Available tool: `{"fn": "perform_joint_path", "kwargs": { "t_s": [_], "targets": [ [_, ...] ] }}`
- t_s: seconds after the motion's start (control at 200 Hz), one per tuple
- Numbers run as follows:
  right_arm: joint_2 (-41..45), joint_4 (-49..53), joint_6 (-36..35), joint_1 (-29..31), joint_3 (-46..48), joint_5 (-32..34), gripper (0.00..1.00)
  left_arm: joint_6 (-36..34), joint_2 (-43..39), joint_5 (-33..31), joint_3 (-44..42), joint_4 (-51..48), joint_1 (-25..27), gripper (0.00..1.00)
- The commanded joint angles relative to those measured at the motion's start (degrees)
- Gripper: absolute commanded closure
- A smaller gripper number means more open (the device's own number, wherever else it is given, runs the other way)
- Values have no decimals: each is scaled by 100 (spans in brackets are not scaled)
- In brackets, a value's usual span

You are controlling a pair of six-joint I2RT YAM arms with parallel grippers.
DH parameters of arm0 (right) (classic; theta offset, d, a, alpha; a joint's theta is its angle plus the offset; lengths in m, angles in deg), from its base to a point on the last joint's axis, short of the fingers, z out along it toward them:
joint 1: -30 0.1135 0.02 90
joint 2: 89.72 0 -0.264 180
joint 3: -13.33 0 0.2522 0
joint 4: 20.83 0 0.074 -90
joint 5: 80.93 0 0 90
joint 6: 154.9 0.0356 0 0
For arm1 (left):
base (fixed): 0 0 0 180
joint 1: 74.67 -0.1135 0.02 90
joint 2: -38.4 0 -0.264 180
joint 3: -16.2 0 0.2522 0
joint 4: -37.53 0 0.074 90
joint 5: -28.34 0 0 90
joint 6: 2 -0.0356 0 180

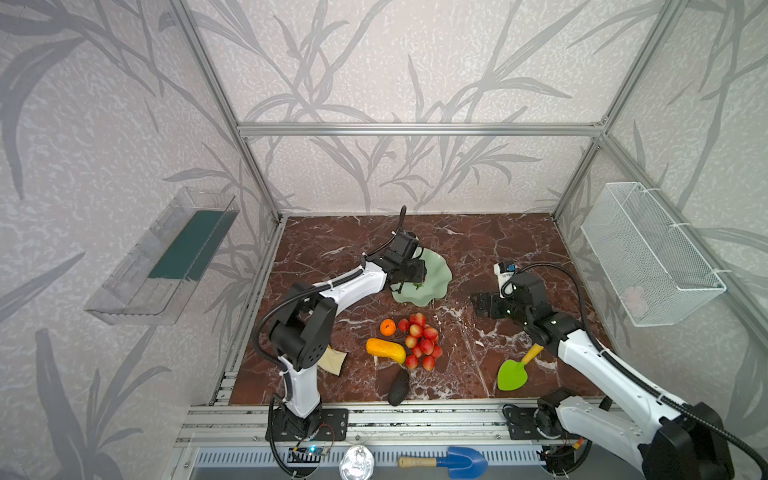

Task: Place and organize the fake fruits in the fruit bowl
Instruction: 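Carry the red-yellow fruit into the green bowl and open the left gripper, then grasp the black avocado with the right gripper while the left arm withdraws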

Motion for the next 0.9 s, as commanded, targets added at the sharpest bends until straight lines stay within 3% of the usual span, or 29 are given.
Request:
{"fn": "perform_joint_path", "kwargs": {
  "t_s": [0.0, 0.125, 0.365, 0.525, 0.7, 0.895],
  "targets": [
    [91, 276, -54, 81, 15, 70, 1, -13, 599, 340, 434, -123, -102, 60],
    [100, 465, -153, 252, -48, 241, 1, 232, 964, 699, 605, 15, -170, 59],
    [218, 719, -80, 912, -139, 518, 1, -55, 373, 615, 562, 176, -210, 32],
    [220, 949, 361, 2161, -274, 873, 2, -264, -820, 251, -78, 874, -286, 26],
    [-16, 936, 1253, 3950, -312, 1264, 3, -678, -2576, -797, -1172, 1472, -323, 17],
    [-832, 600, 2161, 5028, -531, 856, 5, -973, -4663, -2029, -2739, 1461, -553, 9]
  ]
}}
